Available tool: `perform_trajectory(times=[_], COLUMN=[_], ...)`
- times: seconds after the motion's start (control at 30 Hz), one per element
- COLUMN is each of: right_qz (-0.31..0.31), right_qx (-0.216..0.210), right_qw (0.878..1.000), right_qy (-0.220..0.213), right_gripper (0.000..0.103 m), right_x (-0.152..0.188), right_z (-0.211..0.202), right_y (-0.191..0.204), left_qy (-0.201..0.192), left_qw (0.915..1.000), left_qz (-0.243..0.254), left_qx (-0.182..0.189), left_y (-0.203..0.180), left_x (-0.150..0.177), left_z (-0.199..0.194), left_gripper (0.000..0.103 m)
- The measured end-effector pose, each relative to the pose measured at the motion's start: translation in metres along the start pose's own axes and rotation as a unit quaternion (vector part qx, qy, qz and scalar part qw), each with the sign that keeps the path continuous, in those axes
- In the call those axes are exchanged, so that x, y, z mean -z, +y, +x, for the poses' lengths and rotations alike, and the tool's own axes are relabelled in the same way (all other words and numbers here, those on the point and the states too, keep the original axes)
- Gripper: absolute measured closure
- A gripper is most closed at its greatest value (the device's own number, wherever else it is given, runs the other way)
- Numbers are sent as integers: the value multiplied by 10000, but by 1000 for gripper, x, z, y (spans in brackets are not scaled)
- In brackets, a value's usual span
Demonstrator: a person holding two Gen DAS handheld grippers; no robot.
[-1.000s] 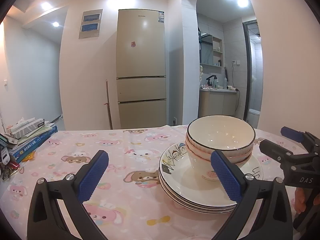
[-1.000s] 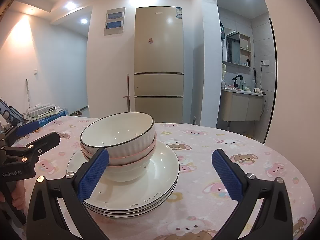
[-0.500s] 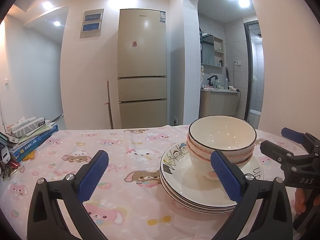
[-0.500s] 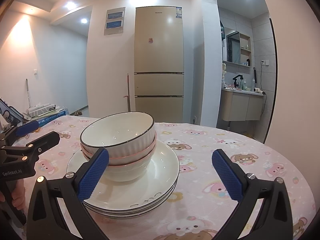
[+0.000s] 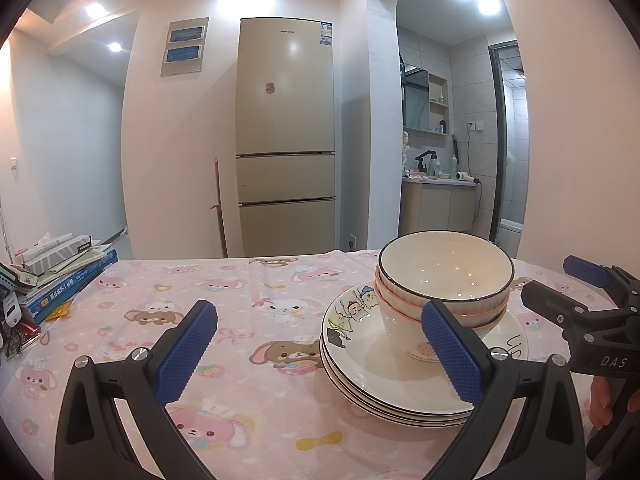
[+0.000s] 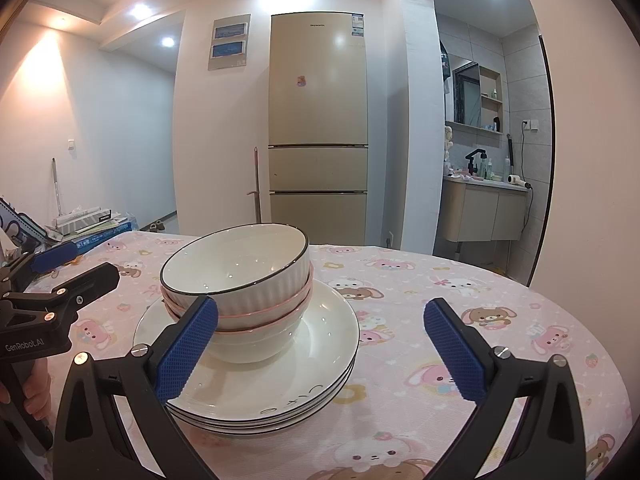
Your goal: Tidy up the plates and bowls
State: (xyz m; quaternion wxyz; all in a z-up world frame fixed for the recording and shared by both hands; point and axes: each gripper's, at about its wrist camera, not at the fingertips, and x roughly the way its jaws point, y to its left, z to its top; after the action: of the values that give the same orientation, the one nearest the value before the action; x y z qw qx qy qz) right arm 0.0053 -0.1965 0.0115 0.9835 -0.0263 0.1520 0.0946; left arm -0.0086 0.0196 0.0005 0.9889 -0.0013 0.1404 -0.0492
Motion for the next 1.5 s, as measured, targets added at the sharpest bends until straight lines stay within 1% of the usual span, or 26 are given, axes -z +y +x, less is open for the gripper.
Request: perform_trajectory(times=[1.03, 1.13, 1.17, 1.2, 1.23, 1.27, 1.33, 1.4, 1.5], right_qz=[5, 3, 4, 12, 21, 21, 2, -13, 4], right_qx=[-16, -21, -24, -23, -27, -31, -32, -37, -39], right_qw=[10000, 10000, 10000, 10000, 10000, 10000, 9999, 9999, 9999], right_qy=[24, 44, 59, 68, 77, 91, 110, 105, 110], right_gripper=[0, 0, 0, 0, 0, 0, 0, 0, 0], right_x=[0, 0, 0, 0, -1, -1, -1, -1, -1], right_z=[2, 2, 3, 3, 3, 3, 4, 3, 4], right_y=[2, 2, 2, 2, 1, 1, 2, 2, 1], left_qy=[14, 129, 221, 432, 624, 716, 679, 632, 493], left_qw=[10000, 9999, 9996, 9987, 9969, 9954, 9954, 9958, 9968], left_qz=[3, -11, -43, -101, -192, -283, -316, -124, -19], left_qx=[-2, 110, 155, 255, 435, 566, 600, 647, 625], left_y=[0, 3, 4, 7, 9, 11, 12, 9, 4], left_x=[0, 0, 0, -1, -2, -3, -7, -10, -16], left_z=[0, 2, 4, 9, 13, 14, 11, 6, -2], left_gripper=[0, 0, 0, 0, 0, 0, 0, 0, 0])
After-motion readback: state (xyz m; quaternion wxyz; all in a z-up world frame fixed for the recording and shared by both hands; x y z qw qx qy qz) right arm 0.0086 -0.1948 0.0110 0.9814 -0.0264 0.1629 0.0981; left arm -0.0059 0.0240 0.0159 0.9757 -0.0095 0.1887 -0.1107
